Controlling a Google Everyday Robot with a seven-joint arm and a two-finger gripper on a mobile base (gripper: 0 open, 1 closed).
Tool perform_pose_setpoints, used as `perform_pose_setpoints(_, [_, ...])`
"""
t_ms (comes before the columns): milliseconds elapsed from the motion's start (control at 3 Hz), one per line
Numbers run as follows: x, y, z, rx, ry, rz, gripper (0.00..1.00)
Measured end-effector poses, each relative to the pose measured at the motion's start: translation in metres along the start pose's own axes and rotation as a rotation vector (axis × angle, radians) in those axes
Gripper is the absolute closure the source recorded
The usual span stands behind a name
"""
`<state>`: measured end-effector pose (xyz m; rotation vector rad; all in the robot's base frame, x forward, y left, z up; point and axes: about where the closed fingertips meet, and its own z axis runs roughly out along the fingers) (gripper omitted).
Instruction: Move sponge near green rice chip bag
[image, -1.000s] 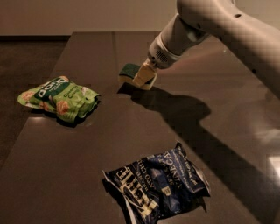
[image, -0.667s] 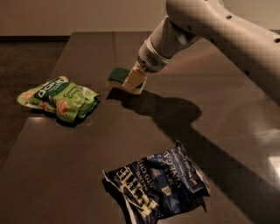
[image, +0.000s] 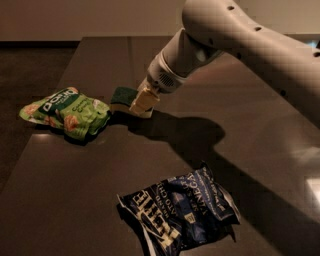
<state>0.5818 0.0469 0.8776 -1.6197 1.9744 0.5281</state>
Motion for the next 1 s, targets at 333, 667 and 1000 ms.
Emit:
perform_pose_setpoints(333, [-0.0003, 0.0029, 0.0024, -0.005, -0.003, -0.011, 0.16])
perform_pose_setpoints(667, [-0.0009, 0.0039, 0.0040, -0.008, -0.002, -0.013, 0.00])
perform_pose_setpoints(1000, [-0.0010, 0.0040, 0.0040, -0.008, -0.002, -0.013, 0.00])
